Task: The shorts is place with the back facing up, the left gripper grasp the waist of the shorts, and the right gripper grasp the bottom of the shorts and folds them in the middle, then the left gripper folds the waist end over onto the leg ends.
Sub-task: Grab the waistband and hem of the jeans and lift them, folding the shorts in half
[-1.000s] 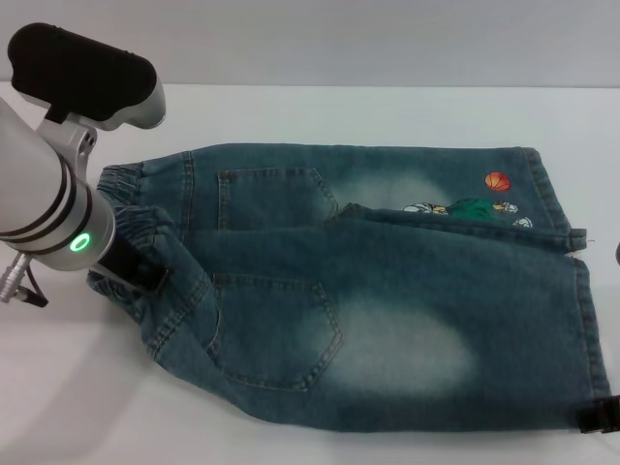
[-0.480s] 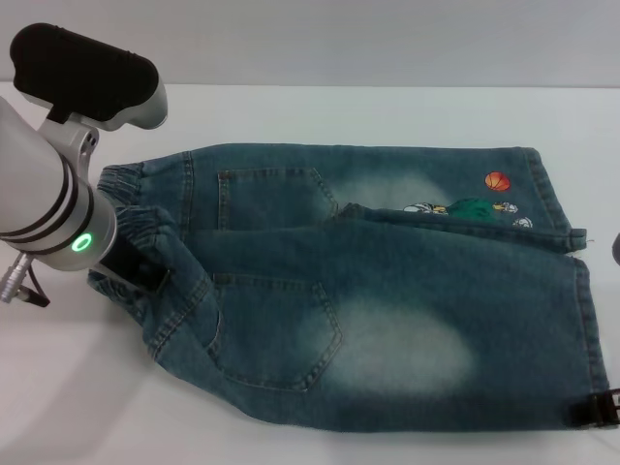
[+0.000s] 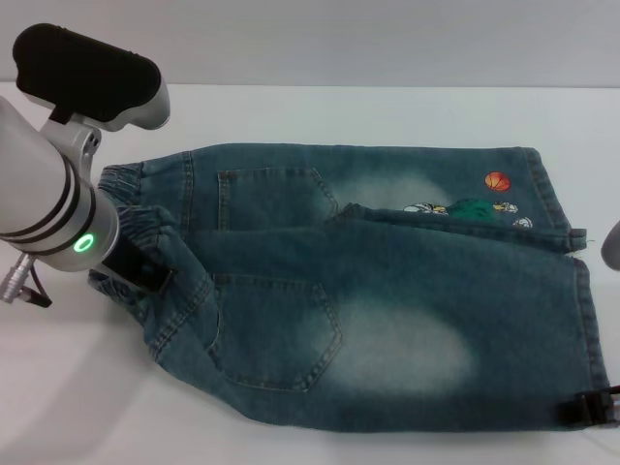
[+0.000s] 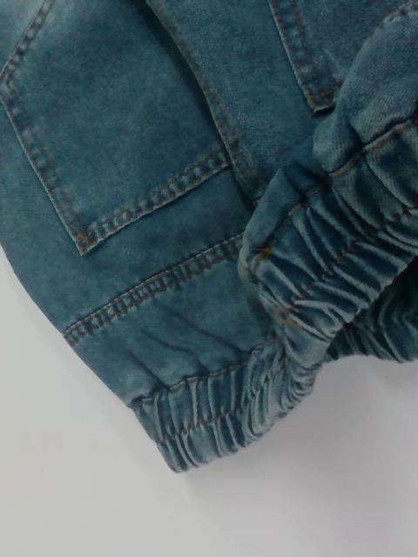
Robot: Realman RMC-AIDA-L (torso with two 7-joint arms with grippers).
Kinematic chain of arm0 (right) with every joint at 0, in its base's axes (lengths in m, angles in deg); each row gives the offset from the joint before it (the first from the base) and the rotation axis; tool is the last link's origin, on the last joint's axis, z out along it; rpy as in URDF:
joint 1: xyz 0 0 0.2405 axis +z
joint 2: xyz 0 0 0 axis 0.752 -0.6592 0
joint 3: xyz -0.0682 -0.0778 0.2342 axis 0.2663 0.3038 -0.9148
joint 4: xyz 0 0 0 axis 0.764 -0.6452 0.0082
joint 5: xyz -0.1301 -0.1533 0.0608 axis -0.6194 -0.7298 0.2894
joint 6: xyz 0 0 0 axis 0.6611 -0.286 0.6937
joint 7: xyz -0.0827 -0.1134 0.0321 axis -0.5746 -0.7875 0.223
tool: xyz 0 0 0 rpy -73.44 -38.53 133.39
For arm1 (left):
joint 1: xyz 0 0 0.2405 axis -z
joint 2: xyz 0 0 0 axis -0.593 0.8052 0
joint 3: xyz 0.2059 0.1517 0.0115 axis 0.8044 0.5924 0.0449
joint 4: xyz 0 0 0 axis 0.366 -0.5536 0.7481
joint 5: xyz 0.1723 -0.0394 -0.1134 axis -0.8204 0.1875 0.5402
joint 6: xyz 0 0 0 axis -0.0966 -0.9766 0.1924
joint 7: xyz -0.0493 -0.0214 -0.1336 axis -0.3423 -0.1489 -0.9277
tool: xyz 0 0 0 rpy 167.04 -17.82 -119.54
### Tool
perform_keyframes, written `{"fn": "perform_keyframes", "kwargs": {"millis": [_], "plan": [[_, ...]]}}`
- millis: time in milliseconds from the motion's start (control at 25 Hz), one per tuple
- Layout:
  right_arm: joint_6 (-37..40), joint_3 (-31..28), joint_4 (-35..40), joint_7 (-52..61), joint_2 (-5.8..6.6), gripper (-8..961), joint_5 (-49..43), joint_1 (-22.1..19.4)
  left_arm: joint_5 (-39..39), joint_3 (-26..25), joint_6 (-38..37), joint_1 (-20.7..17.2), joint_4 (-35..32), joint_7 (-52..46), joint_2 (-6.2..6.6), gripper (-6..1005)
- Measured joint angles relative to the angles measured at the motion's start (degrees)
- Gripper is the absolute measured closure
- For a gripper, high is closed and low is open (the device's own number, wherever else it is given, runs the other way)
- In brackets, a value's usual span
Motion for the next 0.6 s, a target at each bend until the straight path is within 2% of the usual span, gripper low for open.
{"fn": "perform_keyframes", "kwargs": {"millis": [600], "plan": [[-1.44, 0.4, 0.08, 0.22, 0.0, 382, 0.9, -0.42, 0.02, 0.57, -0.2, -0.01, 0.0, 0.01, 0.0, 865]]}}
